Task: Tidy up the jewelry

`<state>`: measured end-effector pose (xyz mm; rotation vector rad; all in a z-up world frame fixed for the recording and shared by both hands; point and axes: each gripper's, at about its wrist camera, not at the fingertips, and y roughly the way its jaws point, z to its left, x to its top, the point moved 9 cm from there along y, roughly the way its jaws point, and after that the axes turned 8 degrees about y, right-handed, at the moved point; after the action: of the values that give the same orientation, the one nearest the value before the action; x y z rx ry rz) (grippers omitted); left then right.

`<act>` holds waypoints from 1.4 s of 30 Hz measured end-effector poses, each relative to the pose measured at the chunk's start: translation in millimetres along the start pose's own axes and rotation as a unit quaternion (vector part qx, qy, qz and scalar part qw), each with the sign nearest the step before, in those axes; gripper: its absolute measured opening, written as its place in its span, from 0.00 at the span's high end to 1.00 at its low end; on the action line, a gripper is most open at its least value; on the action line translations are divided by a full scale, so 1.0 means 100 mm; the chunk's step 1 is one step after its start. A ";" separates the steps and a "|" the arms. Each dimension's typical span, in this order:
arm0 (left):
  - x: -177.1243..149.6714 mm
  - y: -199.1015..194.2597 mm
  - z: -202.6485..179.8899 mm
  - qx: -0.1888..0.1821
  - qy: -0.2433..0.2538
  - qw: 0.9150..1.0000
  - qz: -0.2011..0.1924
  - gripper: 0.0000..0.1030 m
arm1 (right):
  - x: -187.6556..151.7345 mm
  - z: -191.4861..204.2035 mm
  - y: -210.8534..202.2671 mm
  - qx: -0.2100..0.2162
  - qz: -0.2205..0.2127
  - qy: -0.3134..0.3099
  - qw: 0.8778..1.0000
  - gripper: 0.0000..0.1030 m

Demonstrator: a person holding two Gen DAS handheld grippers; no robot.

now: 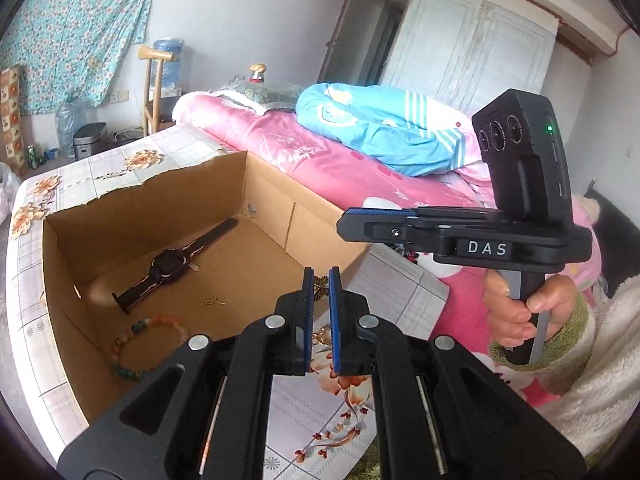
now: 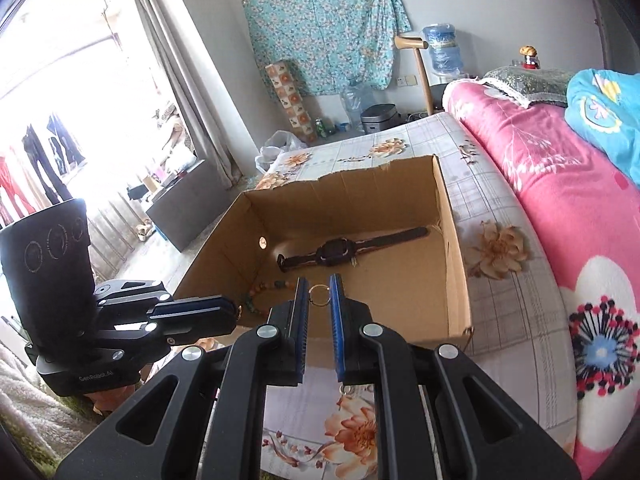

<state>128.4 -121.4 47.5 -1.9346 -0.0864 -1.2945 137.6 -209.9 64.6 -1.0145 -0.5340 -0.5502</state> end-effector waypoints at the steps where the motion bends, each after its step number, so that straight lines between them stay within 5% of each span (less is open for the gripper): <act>1: 0.02 0.07 0.08 0.006 -0.007 1.000 0.012 0.94 | 0.07 -0.01 0.07 0.002 0.009 -0.004 1.000 0.89; 14: -0.26 0.85 0.70 0.032 -0.116 0.982 0.145 0.94 | 0.23 -0.30 1.10 -0.067 0.151 -0.045 0.985 0.89; 25: -0.34 0.91 0.79 0.054 -0.123 0.977 0.168 0.84 | 0.25 -0.39 1.17 -0.097 0.133 -0.051 0.985 0.87; 42: -0.14 0.57 0.72 0.092 -0.095 0.986 0.100 0.65 | 0.34 -0.31 0.76 -0.065 0.053 -0.002 0.996 0.64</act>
<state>201.6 -109.9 -8.1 -1.8523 -0.1003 -0.9356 216.9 -211.6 25.2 -1.1605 -0.4500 -0.4930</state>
